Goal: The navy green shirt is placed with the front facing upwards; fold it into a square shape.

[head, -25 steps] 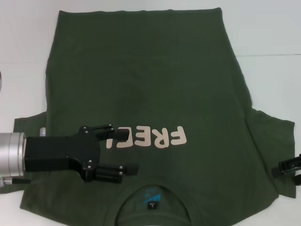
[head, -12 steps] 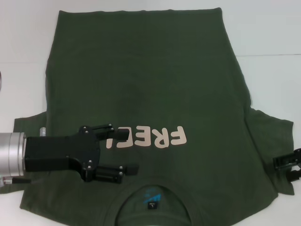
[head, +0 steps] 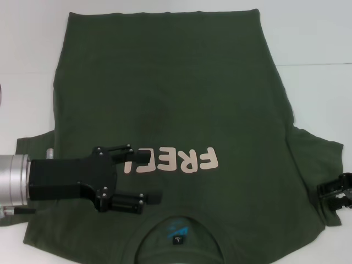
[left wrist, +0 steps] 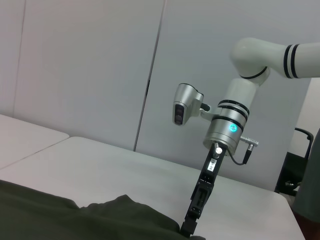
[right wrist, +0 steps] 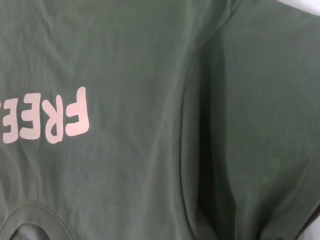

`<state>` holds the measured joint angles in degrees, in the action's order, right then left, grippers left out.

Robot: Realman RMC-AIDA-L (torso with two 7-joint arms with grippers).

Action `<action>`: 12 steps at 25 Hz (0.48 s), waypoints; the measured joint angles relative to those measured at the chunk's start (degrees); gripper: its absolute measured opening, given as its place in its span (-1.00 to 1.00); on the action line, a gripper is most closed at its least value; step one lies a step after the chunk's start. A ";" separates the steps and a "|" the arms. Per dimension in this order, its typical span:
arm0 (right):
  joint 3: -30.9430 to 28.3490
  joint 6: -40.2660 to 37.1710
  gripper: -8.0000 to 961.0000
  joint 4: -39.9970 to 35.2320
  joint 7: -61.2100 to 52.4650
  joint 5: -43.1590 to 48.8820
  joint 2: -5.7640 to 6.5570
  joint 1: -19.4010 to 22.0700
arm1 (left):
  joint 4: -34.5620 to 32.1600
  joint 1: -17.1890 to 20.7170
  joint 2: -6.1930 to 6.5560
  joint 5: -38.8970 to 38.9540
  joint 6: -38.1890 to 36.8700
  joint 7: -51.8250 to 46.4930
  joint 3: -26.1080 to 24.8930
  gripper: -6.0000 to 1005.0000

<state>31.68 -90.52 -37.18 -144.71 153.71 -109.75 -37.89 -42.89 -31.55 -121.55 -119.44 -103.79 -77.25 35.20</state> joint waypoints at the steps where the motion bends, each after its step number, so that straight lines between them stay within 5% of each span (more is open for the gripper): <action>1: 0.00 -0.01 0.76 0.00 0.01 0.00 0.00 0.02 | 0.01 0.00 -0.01 0.00 0.00 0.00 -0.01 0.78; 5: 0.00 -0.02 0.51 0.01 0.11 0.01 0.03 0.04 | 0.07 0.00 -0.08 0.00 0.00 0.00 0.05 0.78; 12: 0.05 0.09 0.52 -0.03 0.11 0.24 0.33 0.35 | 0.08 0.11 -0.12 0.00 -0.01 0.00 0.04 0.78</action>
<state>31.73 -90.43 -37.21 -144.60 153.95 -109.42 -37.54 -42.80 -31.44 -121.67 -119.44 -103.80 -77.25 35.24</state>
